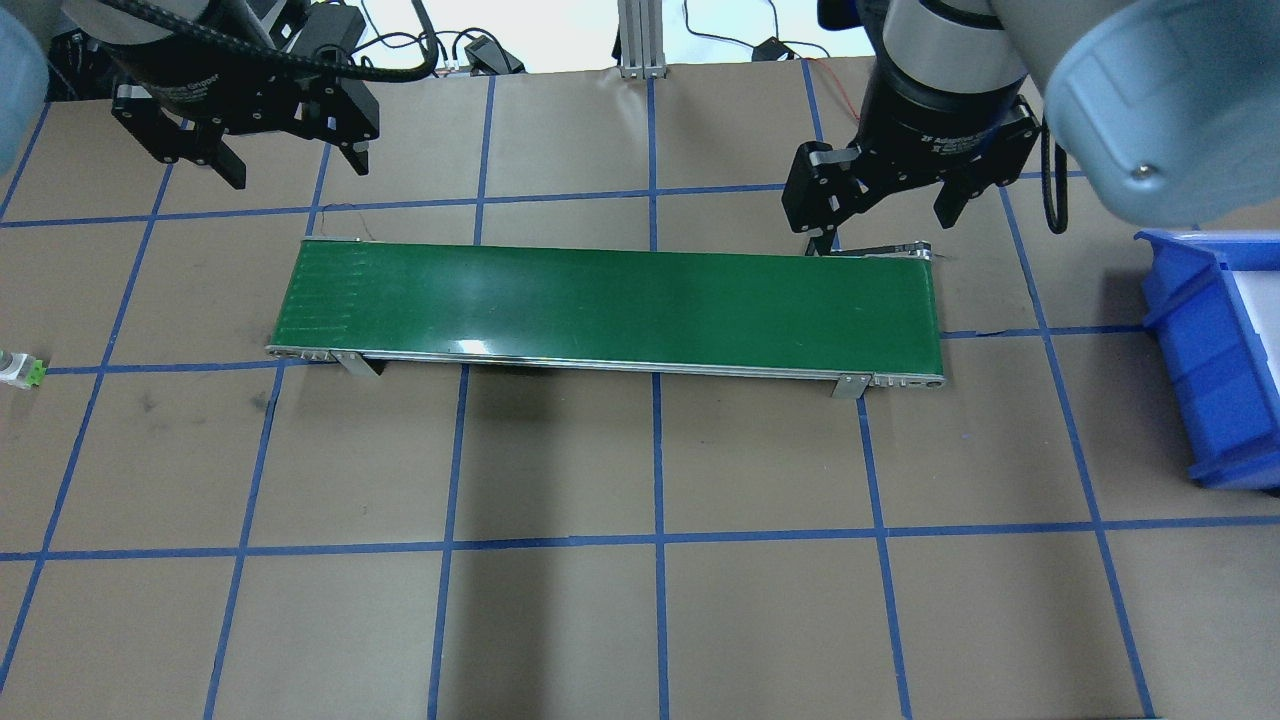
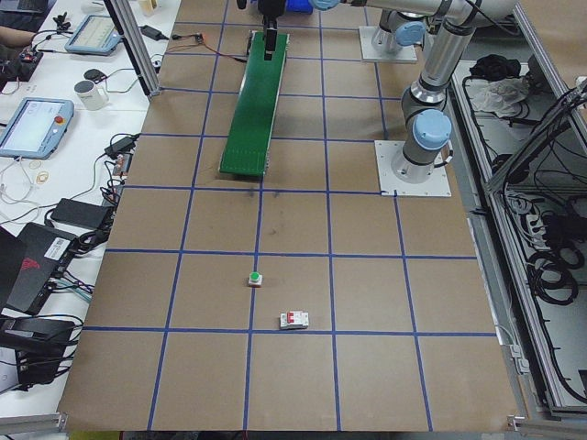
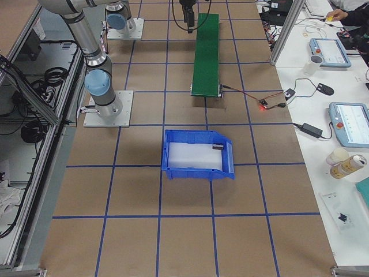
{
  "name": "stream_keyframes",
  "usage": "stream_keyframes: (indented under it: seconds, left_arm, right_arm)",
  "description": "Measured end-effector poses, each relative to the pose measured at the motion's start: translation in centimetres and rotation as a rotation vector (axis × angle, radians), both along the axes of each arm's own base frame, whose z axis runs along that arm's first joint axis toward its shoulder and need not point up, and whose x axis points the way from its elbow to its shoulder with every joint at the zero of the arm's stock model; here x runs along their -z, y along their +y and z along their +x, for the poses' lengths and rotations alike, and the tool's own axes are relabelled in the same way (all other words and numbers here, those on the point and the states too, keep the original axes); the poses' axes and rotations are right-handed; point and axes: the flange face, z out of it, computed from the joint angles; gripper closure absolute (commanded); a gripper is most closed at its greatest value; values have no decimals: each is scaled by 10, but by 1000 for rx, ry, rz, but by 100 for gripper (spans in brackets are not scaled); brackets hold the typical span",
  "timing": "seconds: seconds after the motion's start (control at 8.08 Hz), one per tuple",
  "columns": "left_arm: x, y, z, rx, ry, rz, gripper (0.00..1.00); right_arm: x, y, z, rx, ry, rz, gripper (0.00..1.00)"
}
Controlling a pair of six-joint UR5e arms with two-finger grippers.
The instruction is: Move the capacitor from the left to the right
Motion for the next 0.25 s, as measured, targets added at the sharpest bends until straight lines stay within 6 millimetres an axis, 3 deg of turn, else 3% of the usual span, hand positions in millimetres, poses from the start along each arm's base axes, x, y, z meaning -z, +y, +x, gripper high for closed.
stream_keyframes:
  seconds: [0.25]
  left_arm:
    - [-1,0,0,0,0,-1,0]
  right_arm:
    - [3,-16,-4,13,0,-7,0]
